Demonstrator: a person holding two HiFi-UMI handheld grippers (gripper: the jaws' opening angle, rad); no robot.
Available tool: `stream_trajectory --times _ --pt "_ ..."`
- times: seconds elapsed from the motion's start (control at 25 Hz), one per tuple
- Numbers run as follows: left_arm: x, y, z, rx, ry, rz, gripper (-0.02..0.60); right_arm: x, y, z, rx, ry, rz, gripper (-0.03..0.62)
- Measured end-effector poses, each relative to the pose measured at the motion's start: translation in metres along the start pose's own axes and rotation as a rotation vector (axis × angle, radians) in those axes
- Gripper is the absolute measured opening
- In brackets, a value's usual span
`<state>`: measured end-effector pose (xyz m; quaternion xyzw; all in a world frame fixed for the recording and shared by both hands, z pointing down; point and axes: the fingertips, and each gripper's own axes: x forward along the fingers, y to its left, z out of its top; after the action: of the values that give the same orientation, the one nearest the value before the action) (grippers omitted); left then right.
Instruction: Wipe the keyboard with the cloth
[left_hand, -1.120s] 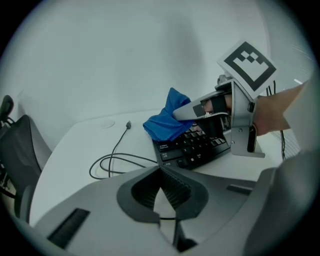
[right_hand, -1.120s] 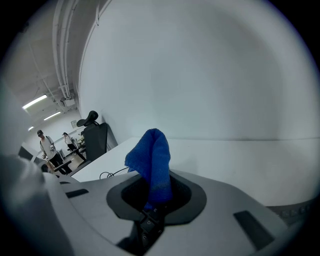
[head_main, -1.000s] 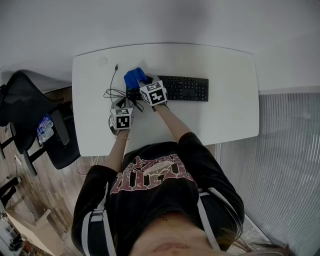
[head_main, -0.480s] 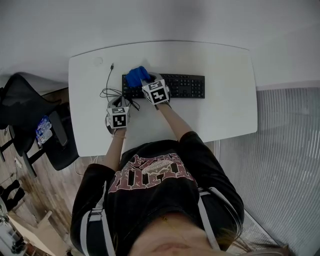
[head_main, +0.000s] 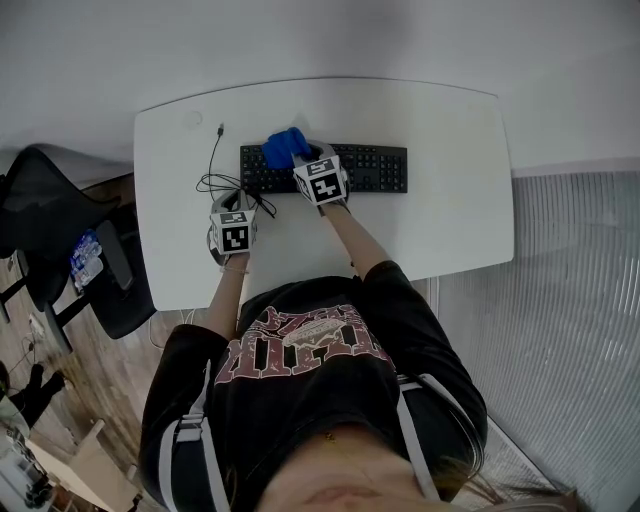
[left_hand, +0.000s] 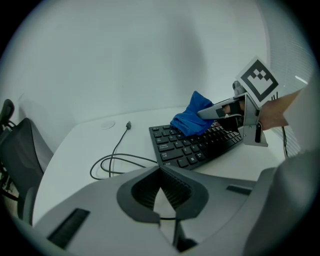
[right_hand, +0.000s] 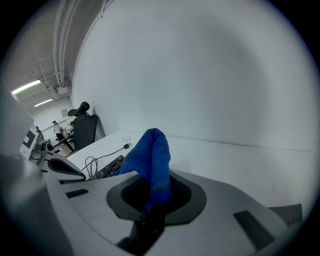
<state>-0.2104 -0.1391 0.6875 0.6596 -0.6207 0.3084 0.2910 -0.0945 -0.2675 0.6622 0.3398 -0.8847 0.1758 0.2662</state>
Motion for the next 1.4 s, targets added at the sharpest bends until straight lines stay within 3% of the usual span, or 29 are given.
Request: stream_trajectory --times 1.4 --pt "0.001 0.001 -0.002 0.005 0.004 0.019 0.031 -0.055 -0.096 -0.034 -0.022 0.035 -0.17 0.064"
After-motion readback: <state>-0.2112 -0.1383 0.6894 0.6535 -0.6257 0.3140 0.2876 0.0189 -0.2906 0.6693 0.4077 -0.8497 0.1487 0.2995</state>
